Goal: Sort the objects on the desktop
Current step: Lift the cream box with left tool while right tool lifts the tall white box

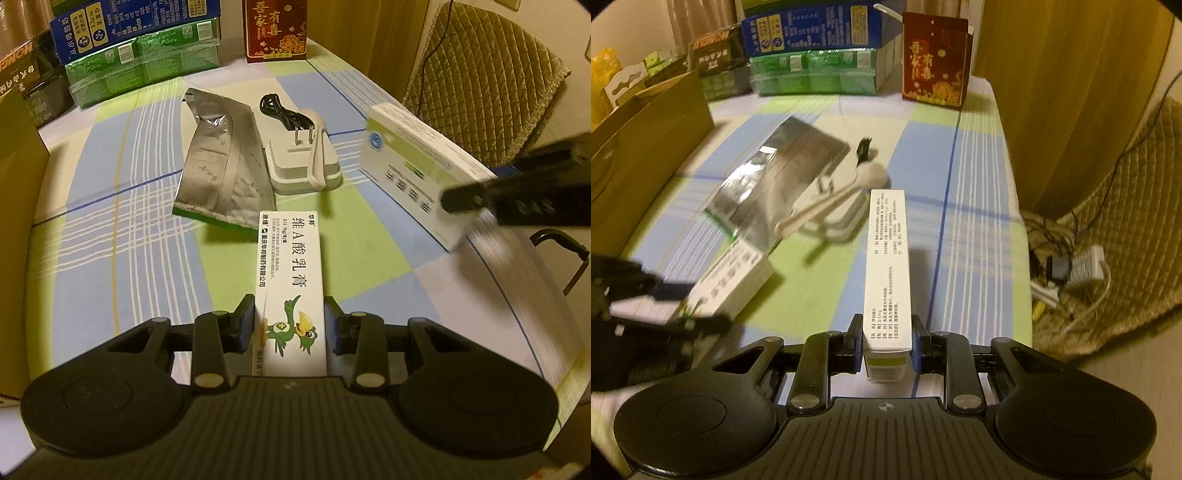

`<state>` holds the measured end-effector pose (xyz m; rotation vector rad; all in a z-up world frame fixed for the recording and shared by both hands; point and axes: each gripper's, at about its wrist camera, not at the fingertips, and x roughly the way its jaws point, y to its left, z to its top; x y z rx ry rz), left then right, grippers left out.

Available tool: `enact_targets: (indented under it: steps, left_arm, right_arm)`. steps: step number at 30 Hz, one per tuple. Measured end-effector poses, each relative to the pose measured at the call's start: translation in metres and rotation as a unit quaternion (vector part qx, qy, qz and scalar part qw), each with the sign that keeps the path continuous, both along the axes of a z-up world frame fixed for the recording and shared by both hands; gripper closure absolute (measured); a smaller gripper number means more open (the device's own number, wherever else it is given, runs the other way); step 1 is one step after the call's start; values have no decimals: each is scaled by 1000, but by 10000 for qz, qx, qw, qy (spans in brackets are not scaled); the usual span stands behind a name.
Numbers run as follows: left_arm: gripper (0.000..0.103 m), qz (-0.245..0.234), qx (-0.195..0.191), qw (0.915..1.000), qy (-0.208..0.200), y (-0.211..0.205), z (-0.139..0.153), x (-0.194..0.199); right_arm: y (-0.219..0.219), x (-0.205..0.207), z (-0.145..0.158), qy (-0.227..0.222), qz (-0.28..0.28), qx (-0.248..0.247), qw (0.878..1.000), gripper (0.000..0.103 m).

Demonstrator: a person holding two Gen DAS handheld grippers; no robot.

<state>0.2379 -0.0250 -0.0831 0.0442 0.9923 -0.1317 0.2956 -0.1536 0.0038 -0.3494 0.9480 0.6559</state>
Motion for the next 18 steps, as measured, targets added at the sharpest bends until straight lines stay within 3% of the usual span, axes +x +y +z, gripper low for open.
enact_targets:
  steps: [8, 10, 12, 14, 18]
  left_arm:
    - [70, -38, 28, 10000, 85, 6, -1, -19]
    - [70, -33, 23, 10000, 81, 7, 0, -21]
    - [70, -41, 16, 9999, 93, 8, 0, -22]
    - [70, -38, -18, 9999, 98, 8, 1, -21]
    - [70, -33, -28, 10000, 83, 8, 2, -16]
  right_arm:
    - [-19, -40, 3, 197, 37, -62, 9998, 81]
    - [-16, -37, 2, 215, 56, -69, 9997, 79]
    - [-11, -32, 1, 202, 44, -93, 9997, 67]
    - [-5, -28, 0, 194, 82, -108, 9997, 63]
    - [6, -17, -7, 201, 124, -254, 9994, 62]
